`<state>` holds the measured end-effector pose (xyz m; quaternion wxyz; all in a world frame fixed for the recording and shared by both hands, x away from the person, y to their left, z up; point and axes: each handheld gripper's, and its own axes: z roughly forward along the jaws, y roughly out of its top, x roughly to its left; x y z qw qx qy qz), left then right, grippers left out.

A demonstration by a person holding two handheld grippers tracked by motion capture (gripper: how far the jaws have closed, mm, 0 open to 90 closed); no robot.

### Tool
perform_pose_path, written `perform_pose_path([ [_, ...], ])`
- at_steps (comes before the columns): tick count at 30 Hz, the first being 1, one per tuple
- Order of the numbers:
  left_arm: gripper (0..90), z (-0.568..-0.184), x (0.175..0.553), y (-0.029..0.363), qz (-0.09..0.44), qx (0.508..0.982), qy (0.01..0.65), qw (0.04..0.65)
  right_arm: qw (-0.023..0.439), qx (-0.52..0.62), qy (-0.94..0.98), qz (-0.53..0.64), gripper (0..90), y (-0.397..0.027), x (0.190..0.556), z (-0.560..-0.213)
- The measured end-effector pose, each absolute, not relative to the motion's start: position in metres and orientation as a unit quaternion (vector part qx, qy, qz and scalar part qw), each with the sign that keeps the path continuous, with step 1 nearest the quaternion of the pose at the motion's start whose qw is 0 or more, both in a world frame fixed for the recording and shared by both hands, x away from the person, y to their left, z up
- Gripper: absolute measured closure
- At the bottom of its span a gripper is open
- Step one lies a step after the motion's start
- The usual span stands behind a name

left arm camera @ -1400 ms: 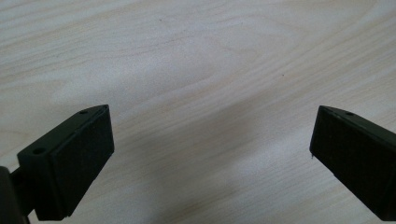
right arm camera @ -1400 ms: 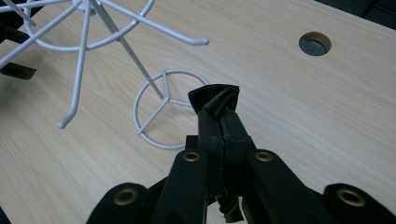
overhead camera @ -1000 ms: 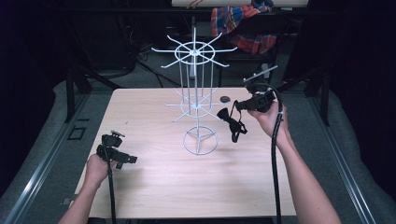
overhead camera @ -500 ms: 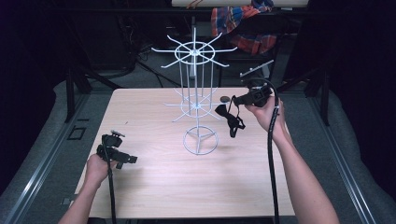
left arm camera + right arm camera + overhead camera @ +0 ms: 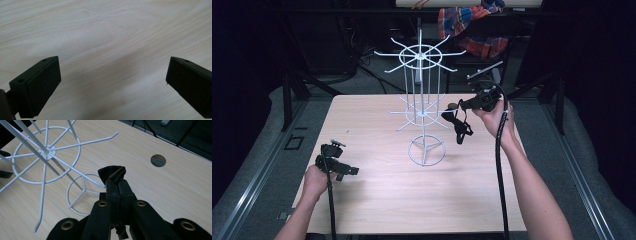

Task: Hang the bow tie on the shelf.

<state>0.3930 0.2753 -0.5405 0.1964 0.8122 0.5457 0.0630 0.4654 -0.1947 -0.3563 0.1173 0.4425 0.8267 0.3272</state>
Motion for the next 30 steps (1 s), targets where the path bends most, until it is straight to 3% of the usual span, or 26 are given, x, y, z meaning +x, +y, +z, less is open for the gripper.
perform_pose_path([
  [30, 0.0, -0.541, 0.393, 0.275, 0.062, 0.812, 0.545, 0.197, 0.113, 0.44, 0.827, 0.331, 89.1, -0.177, 0.459, -0.352],
])
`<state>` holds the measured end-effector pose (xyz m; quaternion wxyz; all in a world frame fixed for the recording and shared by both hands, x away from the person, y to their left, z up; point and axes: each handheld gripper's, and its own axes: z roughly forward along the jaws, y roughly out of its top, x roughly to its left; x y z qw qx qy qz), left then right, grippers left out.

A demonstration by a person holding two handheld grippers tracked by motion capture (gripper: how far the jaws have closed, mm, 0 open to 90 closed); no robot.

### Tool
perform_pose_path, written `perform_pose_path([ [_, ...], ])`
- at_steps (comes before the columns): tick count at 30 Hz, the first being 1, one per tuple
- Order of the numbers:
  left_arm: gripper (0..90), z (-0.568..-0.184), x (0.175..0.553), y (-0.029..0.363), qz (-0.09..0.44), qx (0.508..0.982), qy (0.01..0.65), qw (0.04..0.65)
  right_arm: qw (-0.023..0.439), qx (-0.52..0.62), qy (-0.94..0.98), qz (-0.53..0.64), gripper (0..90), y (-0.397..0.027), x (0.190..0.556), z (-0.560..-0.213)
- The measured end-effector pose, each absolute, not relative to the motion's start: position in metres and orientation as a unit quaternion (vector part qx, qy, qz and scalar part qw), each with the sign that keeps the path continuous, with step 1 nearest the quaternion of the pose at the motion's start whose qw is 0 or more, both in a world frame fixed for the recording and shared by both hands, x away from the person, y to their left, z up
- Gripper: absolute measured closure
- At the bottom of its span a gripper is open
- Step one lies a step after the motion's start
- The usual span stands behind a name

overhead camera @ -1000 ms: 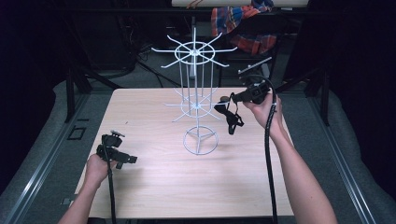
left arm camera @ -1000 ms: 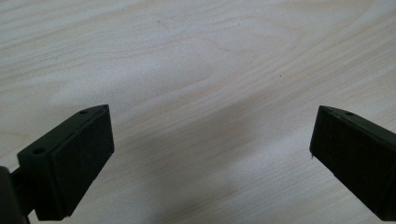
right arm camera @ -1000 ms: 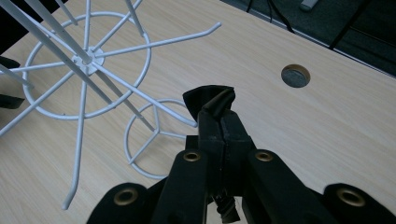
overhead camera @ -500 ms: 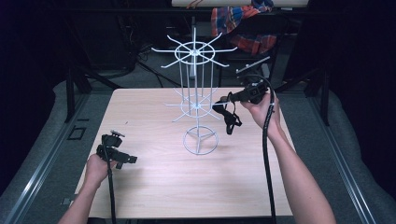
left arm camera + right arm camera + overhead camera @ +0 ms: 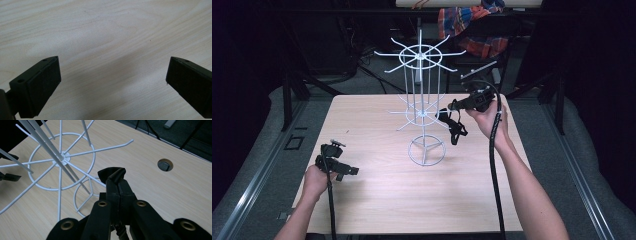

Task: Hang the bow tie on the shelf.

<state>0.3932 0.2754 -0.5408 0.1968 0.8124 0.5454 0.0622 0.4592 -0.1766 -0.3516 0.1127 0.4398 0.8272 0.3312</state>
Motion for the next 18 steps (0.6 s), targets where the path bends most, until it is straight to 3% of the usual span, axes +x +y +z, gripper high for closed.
perform_pose_path([
  [18, 0.0, -0.541, 0.393, 0.276, 0.064, 0.813, 0.544, 0.196, 0.104, 0.427, 0.832, 0.338, 89.0, -0.155, 0.461, -0.359],
])
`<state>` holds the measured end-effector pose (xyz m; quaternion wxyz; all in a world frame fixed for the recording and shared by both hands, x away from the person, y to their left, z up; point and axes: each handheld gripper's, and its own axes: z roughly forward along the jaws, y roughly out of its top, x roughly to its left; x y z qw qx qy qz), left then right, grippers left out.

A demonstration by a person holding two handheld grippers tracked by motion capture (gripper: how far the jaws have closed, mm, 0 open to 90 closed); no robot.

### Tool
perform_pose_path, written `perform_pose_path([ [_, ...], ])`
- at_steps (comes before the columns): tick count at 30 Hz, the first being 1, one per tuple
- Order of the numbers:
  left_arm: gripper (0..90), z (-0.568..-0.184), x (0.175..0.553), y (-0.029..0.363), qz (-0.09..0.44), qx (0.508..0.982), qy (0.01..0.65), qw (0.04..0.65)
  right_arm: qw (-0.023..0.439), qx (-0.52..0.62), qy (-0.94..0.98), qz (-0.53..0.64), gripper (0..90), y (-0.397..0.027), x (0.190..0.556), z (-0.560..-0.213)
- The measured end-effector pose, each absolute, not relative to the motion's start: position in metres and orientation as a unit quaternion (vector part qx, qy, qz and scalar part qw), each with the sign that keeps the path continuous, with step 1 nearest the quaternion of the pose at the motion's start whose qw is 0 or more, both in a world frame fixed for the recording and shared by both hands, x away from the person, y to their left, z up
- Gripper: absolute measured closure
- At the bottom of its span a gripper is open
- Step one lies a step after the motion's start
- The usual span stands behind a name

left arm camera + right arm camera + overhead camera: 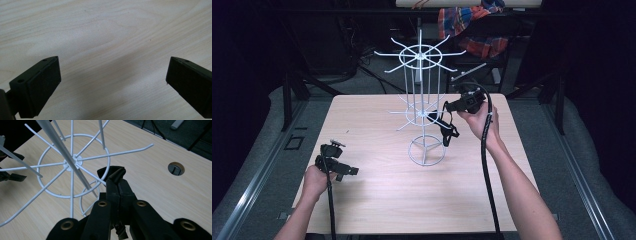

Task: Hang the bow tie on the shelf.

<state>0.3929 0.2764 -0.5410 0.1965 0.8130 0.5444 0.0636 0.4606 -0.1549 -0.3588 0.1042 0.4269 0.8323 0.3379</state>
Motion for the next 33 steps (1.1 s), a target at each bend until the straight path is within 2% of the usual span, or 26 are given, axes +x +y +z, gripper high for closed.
perform_pose_path([
  [17, 0.0, -0.541, 0.392, 0.277, 0.063, 0.812, 0.546, 0.198, 0.085, 0.42, 0.843, 0.326, 88.8, -0.145, 0.46, -0.373],
  [30, 0.0, -0.541, 0.393, 0.277, 0.063, 0.814, 0.543, 0.195, 0.088, 0.414, 0.846, 0.324, 88.3, -0.145, 0.458, -0.386],
  [33, 0.0, -0.541, 0.393, 0.277, 0.062, 0.814, 0.543, 0.195, 0.085, 0.411, 0.849, 0.322, 85.4, -0.145, 0.457, -0.389],
])
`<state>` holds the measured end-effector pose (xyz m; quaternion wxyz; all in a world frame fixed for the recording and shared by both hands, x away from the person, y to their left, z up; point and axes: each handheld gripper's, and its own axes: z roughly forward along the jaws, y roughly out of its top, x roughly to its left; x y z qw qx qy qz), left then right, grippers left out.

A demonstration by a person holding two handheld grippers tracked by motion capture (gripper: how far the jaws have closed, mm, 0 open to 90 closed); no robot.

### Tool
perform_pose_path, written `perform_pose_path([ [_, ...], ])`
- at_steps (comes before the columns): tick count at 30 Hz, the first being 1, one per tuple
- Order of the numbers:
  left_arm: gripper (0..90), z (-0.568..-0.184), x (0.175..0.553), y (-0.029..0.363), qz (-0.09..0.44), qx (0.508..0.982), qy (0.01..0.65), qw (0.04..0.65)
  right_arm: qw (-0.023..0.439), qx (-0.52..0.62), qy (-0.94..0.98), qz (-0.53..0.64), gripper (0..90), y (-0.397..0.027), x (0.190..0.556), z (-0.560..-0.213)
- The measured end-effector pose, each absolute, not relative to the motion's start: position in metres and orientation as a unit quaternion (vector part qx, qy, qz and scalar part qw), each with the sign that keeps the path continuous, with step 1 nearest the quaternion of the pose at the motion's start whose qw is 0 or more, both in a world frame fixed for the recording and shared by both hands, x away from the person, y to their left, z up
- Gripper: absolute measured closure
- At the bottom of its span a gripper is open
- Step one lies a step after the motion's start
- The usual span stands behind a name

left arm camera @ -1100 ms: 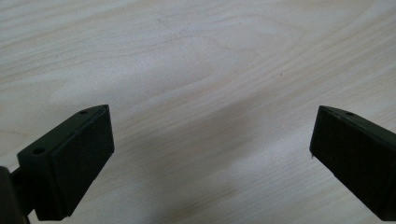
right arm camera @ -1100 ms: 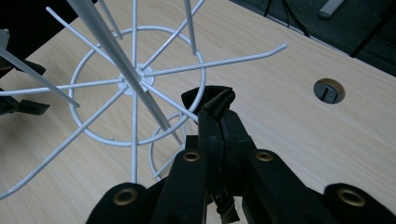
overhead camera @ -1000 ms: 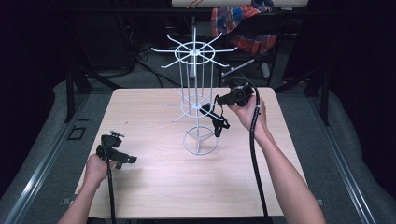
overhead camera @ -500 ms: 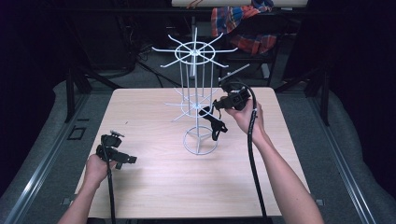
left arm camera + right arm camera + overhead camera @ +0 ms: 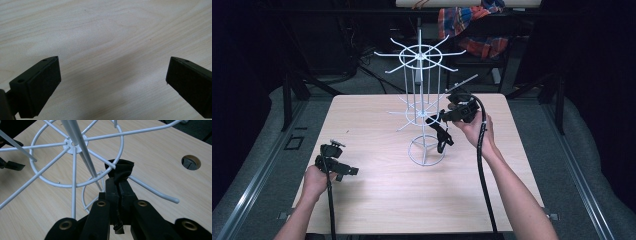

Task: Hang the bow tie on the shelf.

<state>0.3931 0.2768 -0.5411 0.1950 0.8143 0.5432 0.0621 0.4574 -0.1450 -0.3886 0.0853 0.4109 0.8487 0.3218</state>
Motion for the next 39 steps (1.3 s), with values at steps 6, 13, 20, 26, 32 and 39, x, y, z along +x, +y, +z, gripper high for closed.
perform_pose_path([
  [6, 0.0, -0.541, 0.393, 0.277, 0.062, 0.814, 0.543, 0.195, 0.083, 0.408, 0.849, 0.325, 79.4, -0.144, 0.457, -0.39],
  [13, 0.0, -0.541, 0.393, 0.277, 0.062, 0.814, 0.543, 0.195, 0.08, 0.406, 0.85, 0.326, 70.9, -0.147, 0.454, -0.388],
  [20, 0.0, -0.541, 0.393, 0.276, 0.061, 0.814, 0.544, 0.195, 0.08, 0.403, 0.85, 0.33, 60.5, -0.156, 0.447, -0.384],
  [26, 0.0, -0.541, 0.393, 0.276, 0.062, 0.814, 0.544, 0.196, 0.089, 0.399, 0.852, 0.328, 54.6, -0.162, 0.44, -0.379],
  [32, 0.0, -0.541, 0.393, 0.275, 0.061, 0.814, 0.543, 0.195, 0.103, 0.396, 0.856, 0.315, 42.9, -0.173, 0.43, -0.375],
  [39, 0.0, -0.541, 0.393, 0.275, 0.062, 0.815, 0.543, 0.194, 0.104, 0.392, 0.858, 0.314, 35.8, -0.184, 0.421, -0.373],
])
